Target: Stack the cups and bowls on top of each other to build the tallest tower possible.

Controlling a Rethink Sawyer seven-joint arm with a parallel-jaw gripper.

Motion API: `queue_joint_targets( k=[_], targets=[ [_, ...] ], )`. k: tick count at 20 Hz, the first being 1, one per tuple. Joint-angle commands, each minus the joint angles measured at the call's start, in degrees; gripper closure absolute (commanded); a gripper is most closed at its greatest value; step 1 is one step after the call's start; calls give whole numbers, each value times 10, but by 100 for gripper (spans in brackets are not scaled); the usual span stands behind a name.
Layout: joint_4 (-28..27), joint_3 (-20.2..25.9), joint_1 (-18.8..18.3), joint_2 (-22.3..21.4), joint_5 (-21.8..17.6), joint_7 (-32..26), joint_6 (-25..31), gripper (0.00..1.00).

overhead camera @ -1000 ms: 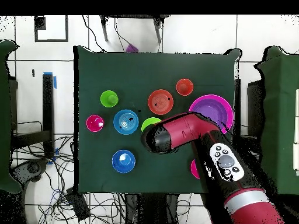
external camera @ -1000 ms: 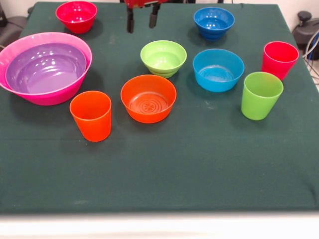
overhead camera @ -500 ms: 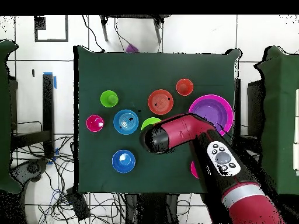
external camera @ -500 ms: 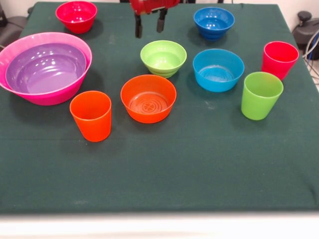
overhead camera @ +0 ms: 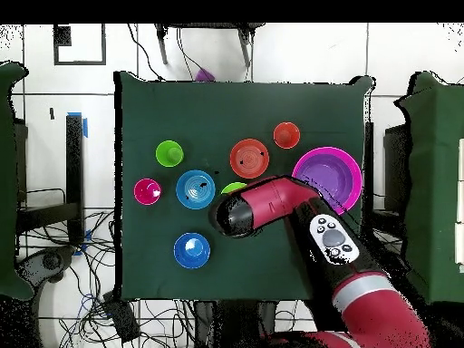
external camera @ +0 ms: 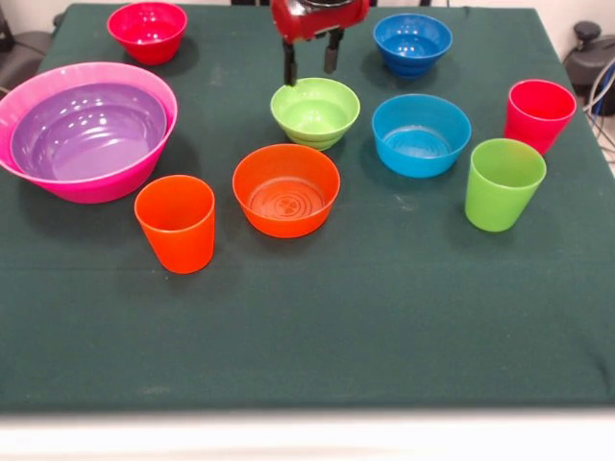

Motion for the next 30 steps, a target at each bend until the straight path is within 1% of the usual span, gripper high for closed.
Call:
queue_joint_targets(
  k=[1,6,11,16,20,24,30],
  targets=[
    [-41,-2,36,32,30,90,-46,0],
    [-56,-12,60,40,45,98,-50,0],
    [-76,-24,71,49,44,88,-51,0],
    [-89,-31,84,60,48,91,-56,0],
    [-118,-41,95,83,36,92,-68,0],
    [-143,-53,102,95,21,76,-60,0],
    [-159,-62,103,112,23,66,-69,0]
  ],
)
